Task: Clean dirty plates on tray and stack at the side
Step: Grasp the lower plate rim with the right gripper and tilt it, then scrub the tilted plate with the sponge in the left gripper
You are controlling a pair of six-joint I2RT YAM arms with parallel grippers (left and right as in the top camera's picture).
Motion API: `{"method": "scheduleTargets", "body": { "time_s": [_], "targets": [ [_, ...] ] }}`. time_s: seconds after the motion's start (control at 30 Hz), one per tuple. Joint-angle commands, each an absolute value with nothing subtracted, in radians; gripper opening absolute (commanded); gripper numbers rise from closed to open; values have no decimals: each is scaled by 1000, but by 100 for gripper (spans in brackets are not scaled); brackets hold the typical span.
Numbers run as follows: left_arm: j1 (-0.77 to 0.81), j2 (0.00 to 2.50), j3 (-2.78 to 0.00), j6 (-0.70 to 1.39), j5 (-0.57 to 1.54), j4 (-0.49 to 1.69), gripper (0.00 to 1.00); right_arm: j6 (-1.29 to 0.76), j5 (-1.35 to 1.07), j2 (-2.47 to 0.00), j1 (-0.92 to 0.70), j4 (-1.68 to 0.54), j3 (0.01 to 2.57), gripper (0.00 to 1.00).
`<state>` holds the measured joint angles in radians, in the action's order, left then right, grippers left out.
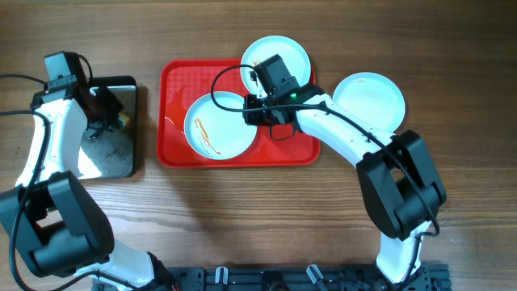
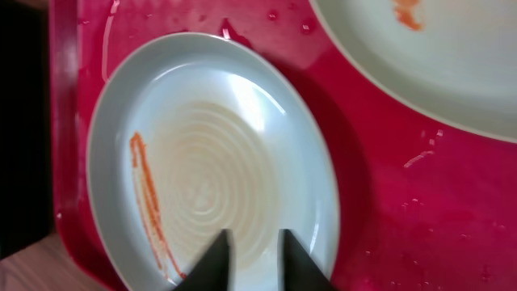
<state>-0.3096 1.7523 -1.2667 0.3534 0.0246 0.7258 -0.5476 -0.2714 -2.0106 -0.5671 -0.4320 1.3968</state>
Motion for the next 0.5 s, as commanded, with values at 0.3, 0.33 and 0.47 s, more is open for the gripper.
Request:
{"method": "scheduleTargets", "body": {
  "time_s": [0.3, 0.33, 0.47],
  "targets": [
    [-202, 1756, -1261, 347, 62, 692, 4, -601, -197, -2103, -555, -437, 1414, 30],
    [-191, 1756, -1261, 347, 62, 686, 4, -607, -194, -2105, -555, -434, 1414, 28],
    [-109, 1756, -1261, 360, 63, 646, 4, -646, -179, -2143, -555, -389, 1414, 14]
  ]
}}
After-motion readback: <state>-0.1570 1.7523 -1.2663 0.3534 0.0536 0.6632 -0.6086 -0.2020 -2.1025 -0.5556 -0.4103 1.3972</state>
